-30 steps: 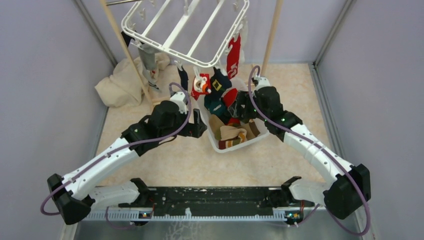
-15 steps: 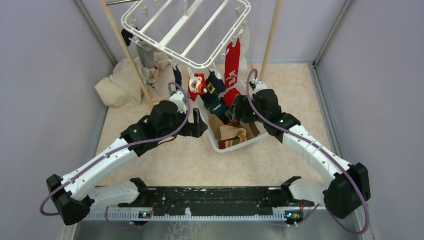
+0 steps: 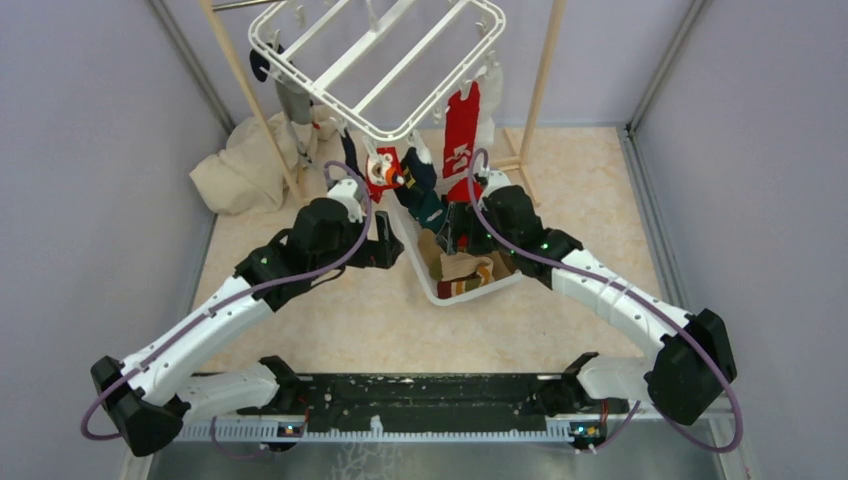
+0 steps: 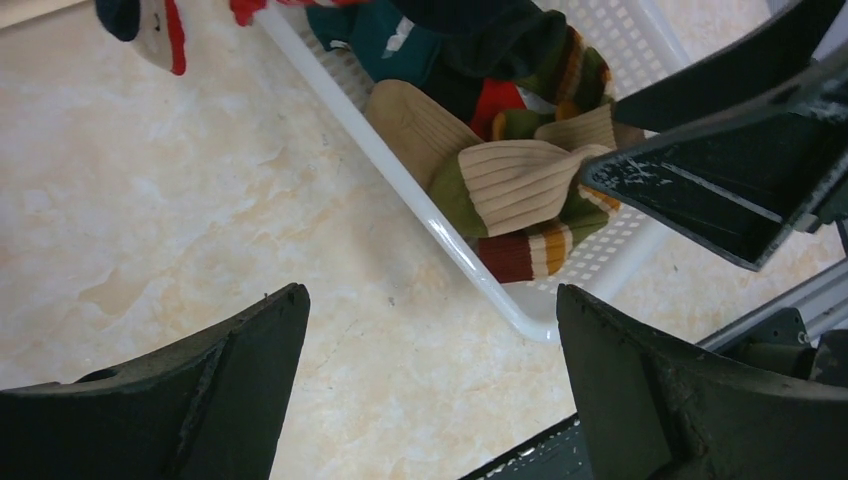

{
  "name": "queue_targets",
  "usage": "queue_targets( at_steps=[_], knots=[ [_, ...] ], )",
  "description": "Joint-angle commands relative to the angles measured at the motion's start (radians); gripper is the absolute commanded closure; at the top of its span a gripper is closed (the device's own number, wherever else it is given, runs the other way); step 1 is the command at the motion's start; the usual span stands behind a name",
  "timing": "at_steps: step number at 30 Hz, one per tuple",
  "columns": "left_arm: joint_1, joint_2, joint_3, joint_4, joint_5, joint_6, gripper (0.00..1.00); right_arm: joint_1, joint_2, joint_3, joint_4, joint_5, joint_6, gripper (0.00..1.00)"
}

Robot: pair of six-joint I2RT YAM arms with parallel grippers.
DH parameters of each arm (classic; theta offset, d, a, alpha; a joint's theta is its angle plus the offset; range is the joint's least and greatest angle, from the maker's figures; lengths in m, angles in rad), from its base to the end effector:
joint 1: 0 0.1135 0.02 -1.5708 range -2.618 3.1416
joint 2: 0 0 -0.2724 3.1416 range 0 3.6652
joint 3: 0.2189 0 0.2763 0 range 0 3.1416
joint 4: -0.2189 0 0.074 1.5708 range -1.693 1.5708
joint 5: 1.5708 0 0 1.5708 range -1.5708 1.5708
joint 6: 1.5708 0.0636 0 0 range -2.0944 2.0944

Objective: Remove the socks clipped to the hanger
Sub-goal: Remove the sock from the hanger.

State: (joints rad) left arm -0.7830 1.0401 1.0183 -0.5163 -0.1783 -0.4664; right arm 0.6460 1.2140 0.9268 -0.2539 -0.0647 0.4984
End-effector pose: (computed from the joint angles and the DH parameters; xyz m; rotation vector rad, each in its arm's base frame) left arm 0.1996 -0.1827 0.3325 0.2309 2.1376 -0.5573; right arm 0.2517 0.1949 0.2791 -0.2026 2.1932 0.7345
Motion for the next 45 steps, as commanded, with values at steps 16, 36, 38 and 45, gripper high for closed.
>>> queue_targets(
  at_steps=[16, 36, 38, 45],
  knots=[
    [0.346, -0.073, -0.068, 0.011, 0.268, 0.028, 0.01, 0.189, 0.119, 0.289, 0.310, 0.104, -0.072, 0.17],
    [0.346, -0.114, -0.090, -0.003, 0.267, 0.035, 0.01, 0.265, 0.272, 0.492, 0.207, 0.443, -0.070, 0.31],
    [0.346, -0.114, -0.089, -0.005, 0.268, 0.035, 0.01, 0.265, 0.280, 0.501, 0.197, 0.456, -0.072, 0.32],
    [0.346, -0.127, -0.086, -0.012, 0.270, 0.035, 0.01, 0.264, 0.298, 0.507, 0.203, 0.444, -0.075, 0.53]
  ],
)
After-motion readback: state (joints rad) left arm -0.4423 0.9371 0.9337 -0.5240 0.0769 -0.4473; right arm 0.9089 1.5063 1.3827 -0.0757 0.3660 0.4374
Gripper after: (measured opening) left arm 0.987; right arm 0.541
